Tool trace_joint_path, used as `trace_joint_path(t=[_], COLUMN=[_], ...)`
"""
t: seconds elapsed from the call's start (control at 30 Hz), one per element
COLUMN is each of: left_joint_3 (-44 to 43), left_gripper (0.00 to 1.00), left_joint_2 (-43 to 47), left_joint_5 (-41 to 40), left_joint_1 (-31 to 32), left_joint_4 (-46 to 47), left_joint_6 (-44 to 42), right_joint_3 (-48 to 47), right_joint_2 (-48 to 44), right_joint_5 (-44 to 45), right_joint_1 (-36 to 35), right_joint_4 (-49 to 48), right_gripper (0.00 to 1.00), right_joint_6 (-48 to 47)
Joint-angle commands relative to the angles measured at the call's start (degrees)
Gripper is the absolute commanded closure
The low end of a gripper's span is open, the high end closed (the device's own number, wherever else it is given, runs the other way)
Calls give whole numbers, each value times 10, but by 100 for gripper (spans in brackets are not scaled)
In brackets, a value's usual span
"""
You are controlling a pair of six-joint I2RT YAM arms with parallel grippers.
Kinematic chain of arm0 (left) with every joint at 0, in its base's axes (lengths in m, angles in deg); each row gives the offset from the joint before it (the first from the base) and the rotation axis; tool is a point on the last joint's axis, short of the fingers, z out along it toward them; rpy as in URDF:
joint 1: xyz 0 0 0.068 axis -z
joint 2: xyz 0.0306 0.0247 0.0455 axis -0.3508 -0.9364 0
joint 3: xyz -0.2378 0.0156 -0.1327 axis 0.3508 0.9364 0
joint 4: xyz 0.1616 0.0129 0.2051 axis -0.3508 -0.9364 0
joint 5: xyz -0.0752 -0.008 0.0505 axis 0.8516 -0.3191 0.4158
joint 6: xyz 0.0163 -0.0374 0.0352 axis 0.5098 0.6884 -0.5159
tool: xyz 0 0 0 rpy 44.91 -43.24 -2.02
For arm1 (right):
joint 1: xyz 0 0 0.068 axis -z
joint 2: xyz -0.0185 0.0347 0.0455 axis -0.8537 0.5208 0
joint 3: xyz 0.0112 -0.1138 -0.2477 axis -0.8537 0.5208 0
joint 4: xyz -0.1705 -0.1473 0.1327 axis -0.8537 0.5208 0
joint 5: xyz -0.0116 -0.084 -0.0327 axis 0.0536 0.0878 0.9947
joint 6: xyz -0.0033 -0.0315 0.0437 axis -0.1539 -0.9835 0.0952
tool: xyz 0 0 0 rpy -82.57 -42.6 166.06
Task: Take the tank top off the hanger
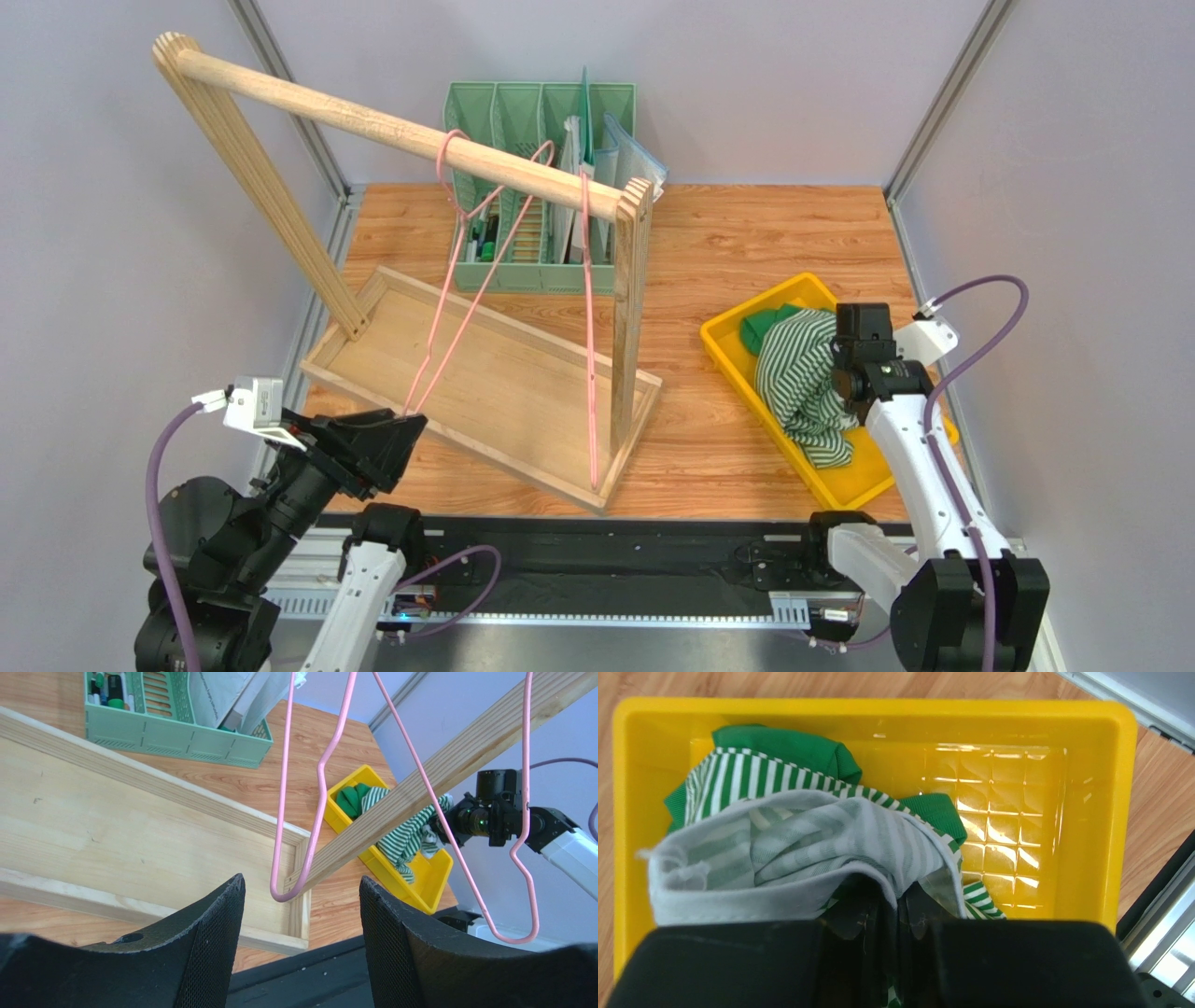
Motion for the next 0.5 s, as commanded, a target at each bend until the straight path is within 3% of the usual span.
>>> trace_joint_path(t=[0.0, 0.37, 0.4, 0.43, 0.47], left_joint_3=[0, 16, 16, 16, 16], left_gripper=[33, 33, 34, 33, 33], left_joint_2=[10, 15, 14, 15, 15], left_joint_5=[-18, -13, -13, -13, -13], left_joint_1=[0, -1, 0, -1, -1], left_joint_4=[4, 11, 10, 10, 11], left_joint_6=[1, 10, 10, 10, 10], right_joint_3=[22, 39, 40, 39, 37], right_joint_2=[2, 64, 61, 57, 55], right_joint_5=[-25, -55, -46, -39, -31], right_joint_1=[2, 41, 42, 42, 42], right_joint_4=[-7, -8, -3, 4, 11], right_gripper=[88, 77, 74, 57, 49], right_joint_6=[49, 79, 81, 87, 89])
